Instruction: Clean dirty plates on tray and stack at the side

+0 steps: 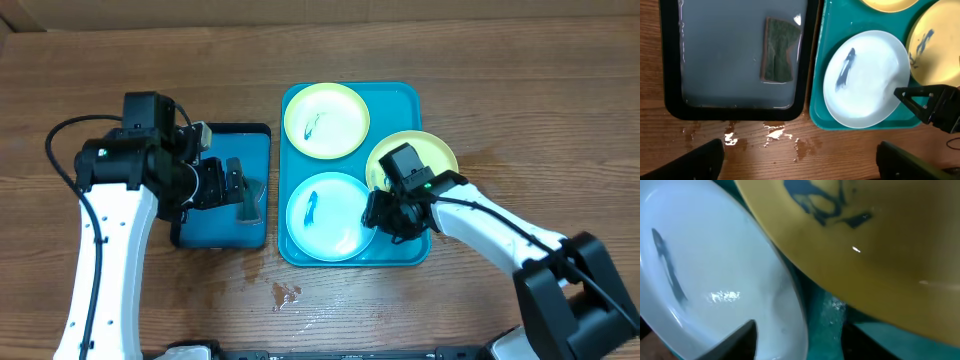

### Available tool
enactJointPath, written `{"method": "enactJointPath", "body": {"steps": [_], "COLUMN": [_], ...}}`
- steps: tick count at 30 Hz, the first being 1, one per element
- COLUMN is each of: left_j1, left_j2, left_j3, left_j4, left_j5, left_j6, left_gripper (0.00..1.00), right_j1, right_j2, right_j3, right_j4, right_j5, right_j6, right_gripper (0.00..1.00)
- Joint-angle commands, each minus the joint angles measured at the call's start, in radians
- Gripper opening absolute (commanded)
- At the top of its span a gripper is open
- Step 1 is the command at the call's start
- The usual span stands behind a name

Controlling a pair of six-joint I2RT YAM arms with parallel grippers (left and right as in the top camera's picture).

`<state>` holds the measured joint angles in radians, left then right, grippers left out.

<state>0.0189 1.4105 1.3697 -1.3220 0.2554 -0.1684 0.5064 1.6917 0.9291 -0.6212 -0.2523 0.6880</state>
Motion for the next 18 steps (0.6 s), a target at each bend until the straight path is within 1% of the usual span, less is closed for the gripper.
{"method": "enactJointPath", "body": {"steps": [1,2,3,5,6,8,11,14,18], "left_j1": [-0.007,-0.008,-0.009,-0.016,-0.019,-0.033,-0.046,-0.054,-0.060], "left_j2": [0.023,0.028,0.034,0.050,0.055,0.077,0.120,0.171,0.266], "left_j3": [0.015,0.009,0.000,-0.022,-0.028,-0.056,-0.109,-0.168,-0.226], "left_j4": [0.019,0.034,0.048,0.074,0.080,0.111,0.166,0.237,0.347], "left_j5": [0.015,0.015,0.010,-0.027,-0.037,-0.103,-0.188,-0.184,-0.180], "left_j6": [0.004,-0.002,-0.010,-0.051,-0.061,-0.095,-0.151,-0.154,-0.170], "left_gripper": [0.90,0.87,0.86,0.85,0.84,0.82,0.80,0.77,0.71], "right_j1": [0.003,0.003,0.003,0.003,0.003,0.003,0.003,0.003,0.003], "right_j2": [0.023,0.023,0.023,0.023,0.023,0.023,0.023,0.023,0.023], "right_j3": [0.003,0.003,0.003,0.003,0.003,0.003,0.003,0.003,0.003], "right_j4": [0.014,0.015,0.016,0.015,0.016,0.026,0.026,0.026,0.026], "right_j5": [-0.029,-0.029,-0.029,-0.011,-0.005,0.013,0.028,0.027,0.027], "right_j6": [0.043,0.046,0.051,0.083,0.090,0.098,0.098,0.098,0.098], "right_gripper": [0.27,0.22,0.18,0.07,0.06,0.04,0.04,0.04,0.04]}}
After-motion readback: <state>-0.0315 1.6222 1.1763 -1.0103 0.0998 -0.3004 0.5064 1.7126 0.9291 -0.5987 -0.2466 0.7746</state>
